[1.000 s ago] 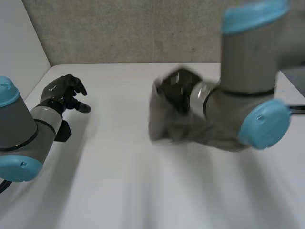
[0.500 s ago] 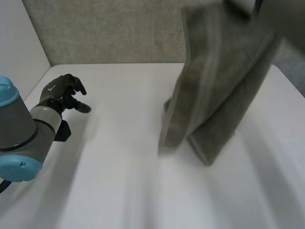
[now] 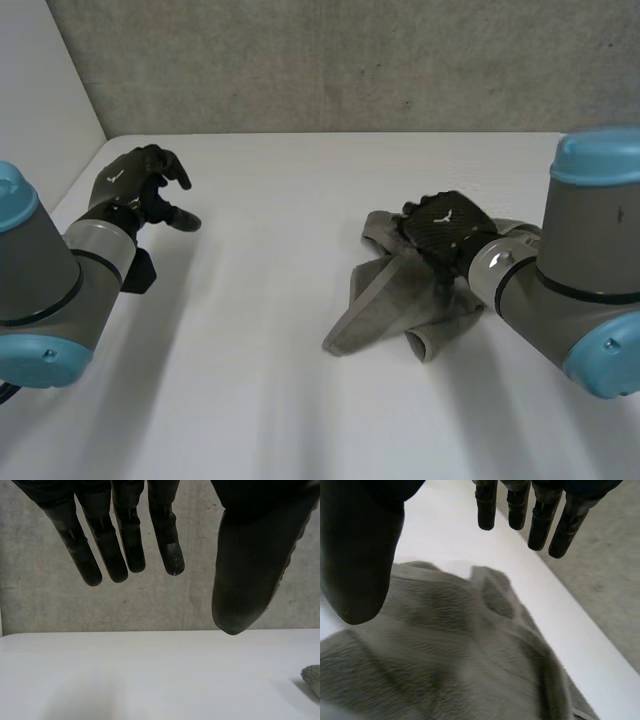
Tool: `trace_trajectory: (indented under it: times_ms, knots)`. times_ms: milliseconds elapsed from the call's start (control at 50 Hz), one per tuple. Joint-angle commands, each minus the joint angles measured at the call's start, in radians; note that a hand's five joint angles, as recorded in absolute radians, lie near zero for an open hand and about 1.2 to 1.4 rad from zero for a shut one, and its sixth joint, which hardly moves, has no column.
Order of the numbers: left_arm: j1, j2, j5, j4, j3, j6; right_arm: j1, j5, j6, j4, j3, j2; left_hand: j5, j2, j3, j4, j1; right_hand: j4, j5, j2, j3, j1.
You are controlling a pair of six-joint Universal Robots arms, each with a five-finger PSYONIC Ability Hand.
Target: Fold the towel.
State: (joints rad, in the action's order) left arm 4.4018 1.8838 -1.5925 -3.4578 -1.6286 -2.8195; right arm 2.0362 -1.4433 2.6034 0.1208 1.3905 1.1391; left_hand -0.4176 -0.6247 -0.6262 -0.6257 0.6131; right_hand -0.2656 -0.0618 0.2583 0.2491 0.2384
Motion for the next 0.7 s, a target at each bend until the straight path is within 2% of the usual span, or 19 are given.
trace_trajectory:
  times_ms: [20,120,140,160,180,200,220,340,400,460,500,540,580,620,680,700]
  knots:
    - [-0.004,0.014,0.0,-0.012,-0.008,-0.005,-0.056,-0.002,-0.032,-0.067,0.009,-0.149,0.02,0.053,0.054,0.054,-0.041,0.091,0.062,-0.084,-0.075,-0.064]
    - [-0.004,0.018,0.0,-0.015,-0.008,-0.005,-0.088,-0.062,-0.092,-0.052,-0.034,-0.249,0.029,0.062,0.063,0.063,-0.05,0.091,0.062,-0.084,-0.075,-0.064]
    - [-0.005,0.018,0.0,-0.015,-0.01,-0.005,-0.097,-0.077,-0.1,-0.05,-0.051,-0.272,0.032,0.065,0.066,0.066,-0.053,0.035,0.006,-0.028,-0.019,-0.008]
    - [-0.005,0.018,0.0,-0.015,-0.01,-0.005,-0.099,-0.083,-0.094,-0.046,-0.073,-0.289,0.032,0.065,0.066,0.066,-0.053,-0.268,-0.298,0.276,0.285,0.296]
    - [-0.005,0.018,0.0,-0.015,-0.01,-0.005,-0.099,-0.083,-0.094,-0.046,-0.073,-0.289,0.032,0.065,0.066,0.066,-0.053,-0.271,-0.301,0.279,0.288,0.299]
    - [-0.005,0.021,0.0,-0.015,-0.01,-0.005,-0.099,-0.083,-0.086,-0.043,-0.091,-0.294,0.038,0.071,0.072,0.072,-0.059,-0.827,-0.856,0.834,0.843,0.854]
    - [-0.004,0.023,0.0,-0.015,-0.01,-0.005,-0.099,-0.085,-0.082,-0.044,-0.111,-0.286,0.044,0.076,0.078,0.077,-0.065,-1.128,-1.157,1.135,1.144,1.155]
    - [-0.004,0.021,0.0,-0.015,-0.01,-0.005,-0.08,-0.085,-0.02,-0.036,-0.225,-0.173,0.047,0.079,0.081,0.08,-0.068,-1.131,-1.16,1.138,1.147,1.158]
    - [-0.004,0.021,0.0,-0.015,-0.008,-0.003,-0.045,-0.053,0.126,-0.033,-0.451,0.04,0.047,0.079,0.081,0.08,-0.068,-1.131,-1.16,1.138,1.147,1.158]
    - [-0.004,0.021,-0.001,-0.015,-0.007,-0.003,-0.044,-0.028,0.191,-0.035,-0.538,0.085,0.056,0.088,0.09,0.089,-0.077,-1.131,-1.16,1.138,1.147,1.158]
    - [-0.004,0.02,-0.001,-0.015,-0.007,-0.003,-0.038,0.004,0.309,-0.041,-0.664,0.12,0.056,0.088,0.09,0.089,-0.077,-1.131,-1.16,1.138,1.147,1.158]
    - [-0.002,0.018,-0.001,-0.015,-0.007,-0.003,-0.033,0.001,0.36,-0.043,-0.698,0.126,0.059,0.091,0.093,0.092,-0.08,-1.131,-1.16,1.138,1.147,1.158]
    - [-0.002,0.017,-0.003,-0.017,-0.007,-0.002,-0.03,-0.006,0.406,-0.044,-0.694,0.139,0.062,0.094,0.096,0.095,-0.082,-1.131,-1.16,1.138,1.147,1.158]
    - [0.005,0.009,-0.007,-0.021,-0.007,0.003,-0.019,-0.052,0.458,-0.056,-0.598,0.16,0.085,0.117,0.119,0.118,-0.106,-1.131,-1.16,1.138,1.147,1.158]
    - [0.01,0.006,-0.017,-0.026,-0.007,0.005,-0.011,-0.057,0.466,-0.072,-0.524,0.165,0.085,0.118,0.119,0.119,-0.106,-1.131,-1.16,1.138,1.147,1.158]
    - [0.013,0.005,-0.027,-0.03,-0.007,0.006,-0.005,-0.034,0.451,-0.066,-0.465,0.15,0.088,0.121,0.122,0.121,-0.109,-1.131,-1.16,1.138,1.147,1.158]
